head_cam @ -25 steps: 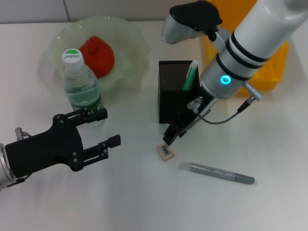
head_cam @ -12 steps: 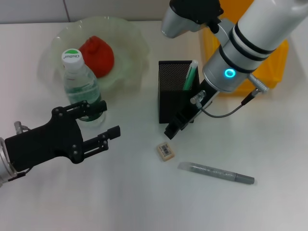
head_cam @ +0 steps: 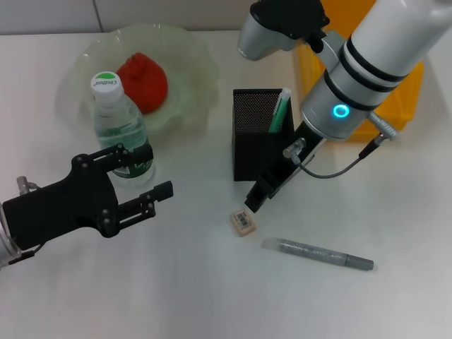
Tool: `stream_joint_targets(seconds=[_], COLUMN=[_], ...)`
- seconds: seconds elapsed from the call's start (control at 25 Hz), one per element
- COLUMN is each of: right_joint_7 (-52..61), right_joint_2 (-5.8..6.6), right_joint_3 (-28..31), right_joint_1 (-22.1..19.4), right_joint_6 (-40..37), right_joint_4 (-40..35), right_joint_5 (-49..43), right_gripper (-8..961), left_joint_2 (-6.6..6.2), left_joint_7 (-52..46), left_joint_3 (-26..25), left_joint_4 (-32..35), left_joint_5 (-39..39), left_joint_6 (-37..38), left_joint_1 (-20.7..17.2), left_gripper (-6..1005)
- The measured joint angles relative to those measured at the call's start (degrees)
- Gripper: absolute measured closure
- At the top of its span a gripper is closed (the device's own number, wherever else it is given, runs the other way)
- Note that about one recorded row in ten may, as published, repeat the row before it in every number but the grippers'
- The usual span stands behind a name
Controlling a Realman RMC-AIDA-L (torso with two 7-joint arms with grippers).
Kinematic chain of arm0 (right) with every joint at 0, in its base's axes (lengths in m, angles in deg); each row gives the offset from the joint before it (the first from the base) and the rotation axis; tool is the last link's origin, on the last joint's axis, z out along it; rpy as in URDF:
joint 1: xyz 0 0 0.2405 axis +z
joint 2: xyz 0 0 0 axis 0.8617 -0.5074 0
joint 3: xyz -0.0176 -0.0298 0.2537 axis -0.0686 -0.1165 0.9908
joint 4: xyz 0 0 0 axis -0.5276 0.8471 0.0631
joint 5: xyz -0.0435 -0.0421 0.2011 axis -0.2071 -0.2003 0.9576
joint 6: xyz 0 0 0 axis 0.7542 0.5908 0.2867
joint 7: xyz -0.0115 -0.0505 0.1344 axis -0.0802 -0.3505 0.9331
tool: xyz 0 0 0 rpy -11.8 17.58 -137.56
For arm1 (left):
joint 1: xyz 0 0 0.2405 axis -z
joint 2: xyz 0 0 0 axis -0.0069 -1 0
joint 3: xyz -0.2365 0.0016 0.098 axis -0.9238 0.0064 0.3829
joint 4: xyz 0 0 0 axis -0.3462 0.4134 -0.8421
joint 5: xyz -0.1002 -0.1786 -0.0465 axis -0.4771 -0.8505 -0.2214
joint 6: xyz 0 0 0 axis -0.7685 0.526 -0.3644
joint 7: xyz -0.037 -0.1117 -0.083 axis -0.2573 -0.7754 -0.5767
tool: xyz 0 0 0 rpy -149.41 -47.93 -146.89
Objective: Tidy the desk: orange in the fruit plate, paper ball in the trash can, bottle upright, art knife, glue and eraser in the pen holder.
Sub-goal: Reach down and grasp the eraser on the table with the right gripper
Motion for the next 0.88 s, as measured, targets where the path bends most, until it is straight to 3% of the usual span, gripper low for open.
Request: stream_joint_targets(seconds=[0.28, 0.56, 0.88], right_joint_7=[-0.4, 1.7, 2.4], right_joint_2=[0.01, 0.09, -0.15], right_joint_3=[1.8, 2.9, 2.8], right_joint_1=[0.0, 4.8, 7.4], right_joint_6=[-1.4, -3.2, -2.6], right_joint_4=[-0.5, 4.1, 7.7], right_joint_5=[0.3, -1.3, -2.3], right_gripper=[549, 550, 549], left_joint_2=[-0.01, -0.03, 0.13], left_joint_7=[-0.5, -0.6, -0.3], left_joint_3=[-1.5, -1.5, -1.5], left_joint_4=[0.1, 0.4, 0.4], left_joint_5=[0.0, 0.0, 0.0], left_joint_6=[-0.2, -0.5, -0.5], left_joint_1=[0.1, 0.1, 0.2], left_gripper=[353, 353, 353])
